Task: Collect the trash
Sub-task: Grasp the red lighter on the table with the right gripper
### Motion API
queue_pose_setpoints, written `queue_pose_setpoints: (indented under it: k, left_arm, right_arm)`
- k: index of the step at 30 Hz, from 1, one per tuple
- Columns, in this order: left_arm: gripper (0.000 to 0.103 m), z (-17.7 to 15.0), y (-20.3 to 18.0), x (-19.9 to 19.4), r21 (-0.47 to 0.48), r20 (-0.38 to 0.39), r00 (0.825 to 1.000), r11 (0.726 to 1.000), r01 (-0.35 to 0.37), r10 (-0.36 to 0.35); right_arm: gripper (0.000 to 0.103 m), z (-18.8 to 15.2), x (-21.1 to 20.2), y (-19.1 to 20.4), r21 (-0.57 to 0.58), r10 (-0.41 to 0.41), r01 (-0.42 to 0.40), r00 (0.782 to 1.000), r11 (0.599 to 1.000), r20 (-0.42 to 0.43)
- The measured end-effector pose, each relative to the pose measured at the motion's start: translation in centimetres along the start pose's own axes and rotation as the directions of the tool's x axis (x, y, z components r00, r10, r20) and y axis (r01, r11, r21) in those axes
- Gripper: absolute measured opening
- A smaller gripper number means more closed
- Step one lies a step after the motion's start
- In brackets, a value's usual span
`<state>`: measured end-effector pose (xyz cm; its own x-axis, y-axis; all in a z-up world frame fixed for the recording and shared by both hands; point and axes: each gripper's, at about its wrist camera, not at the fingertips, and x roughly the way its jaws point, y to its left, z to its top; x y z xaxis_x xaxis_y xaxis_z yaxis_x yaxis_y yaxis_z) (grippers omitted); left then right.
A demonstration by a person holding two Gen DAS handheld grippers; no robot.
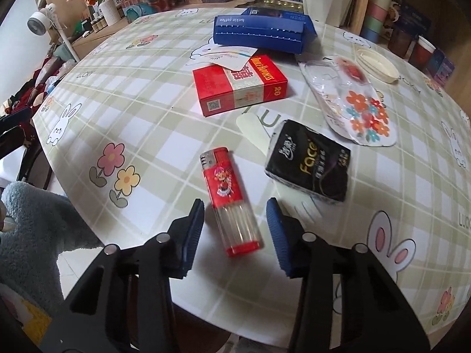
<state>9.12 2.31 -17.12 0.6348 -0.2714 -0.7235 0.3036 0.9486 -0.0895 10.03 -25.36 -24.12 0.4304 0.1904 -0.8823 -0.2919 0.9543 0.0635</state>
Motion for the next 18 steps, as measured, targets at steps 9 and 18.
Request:
queue_pose_setpoints:
  k: [9, 18]
  left_arm:
    - [0.097, 0.7, 0.0, 1.5, -0.031, -0.033, 0.998, 0.998, 0.045, -0.046]
    - [0.097, 3.7, -1.4, 3.8, -0.044, -0.055, 0.989, 0.99, 0.132, -0.134]
  right_arm:
    - [0.028, 0.6, 0.4, 1.2, -0.069, -0.017, 0.017, 1.0, 0.998, 0.004]
    - [0.027, 1.5, -2.5, -0.1, 0.025, 0.053, -0.056, 0.991, 0.998, 0.119]
